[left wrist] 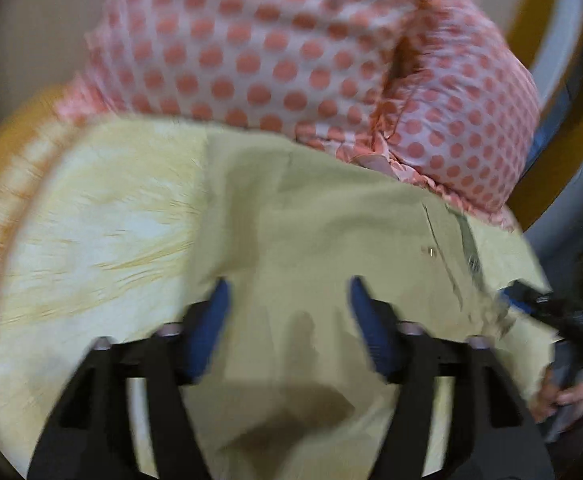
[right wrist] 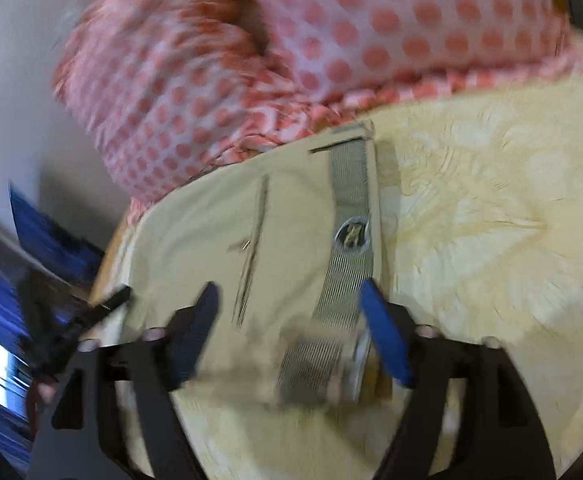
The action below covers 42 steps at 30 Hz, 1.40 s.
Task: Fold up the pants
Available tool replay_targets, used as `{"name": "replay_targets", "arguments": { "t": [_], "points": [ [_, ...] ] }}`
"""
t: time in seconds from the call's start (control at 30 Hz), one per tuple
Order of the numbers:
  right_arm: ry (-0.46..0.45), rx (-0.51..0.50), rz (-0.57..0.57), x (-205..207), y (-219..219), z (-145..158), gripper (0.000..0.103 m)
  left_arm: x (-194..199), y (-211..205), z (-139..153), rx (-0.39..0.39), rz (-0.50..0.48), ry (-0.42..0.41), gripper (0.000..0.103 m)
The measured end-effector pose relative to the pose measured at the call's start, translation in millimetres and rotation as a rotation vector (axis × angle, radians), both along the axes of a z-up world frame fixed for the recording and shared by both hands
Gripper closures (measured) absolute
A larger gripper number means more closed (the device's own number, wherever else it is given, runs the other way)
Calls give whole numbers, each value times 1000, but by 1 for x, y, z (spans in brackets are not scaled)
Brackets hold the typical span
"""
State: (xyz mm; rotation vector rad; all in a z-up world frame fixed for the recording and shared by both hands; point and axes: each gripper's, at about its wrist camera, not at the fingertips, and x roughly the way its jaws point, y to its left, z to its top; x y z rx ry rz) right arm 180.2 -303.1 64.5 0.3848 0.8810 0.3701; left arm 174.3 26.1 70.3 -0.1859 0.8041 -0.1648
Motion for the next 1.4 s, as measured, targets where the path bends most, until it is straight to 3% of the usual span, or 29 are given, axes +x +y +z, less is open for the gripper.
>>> {"name": "replay_targets", "arguments": {
  "t": [0.1, 0.2, 0.27, 0.6, 0.9, 1.4],
  "points": [
    [-107, -174, -5, -61, 29, 0, 1, -65, -6, 0, 111, 44, -79, 5],
    [-169, -338, -44, -95, 61, -9, 1, -109, -14, -12, 214, 70, -136, 2],
    [-203, -395, -70, -110, 74, -16, 1, -130, -21, -25, 281, 89, -145, 2],
    [-178, -420, -70, -129, 96, -44, 1, -136, -22, -53, 248, 89, -65, 2],
    [-263, -413, -113, -144, 96, -52, 1, -142, -25, -58, 252, 95, -114, 2],
    [-263, -413, -117, -143, 94, -52, 1, -142, -25, -59, 252, 92, -124, 2]
  ]
}}
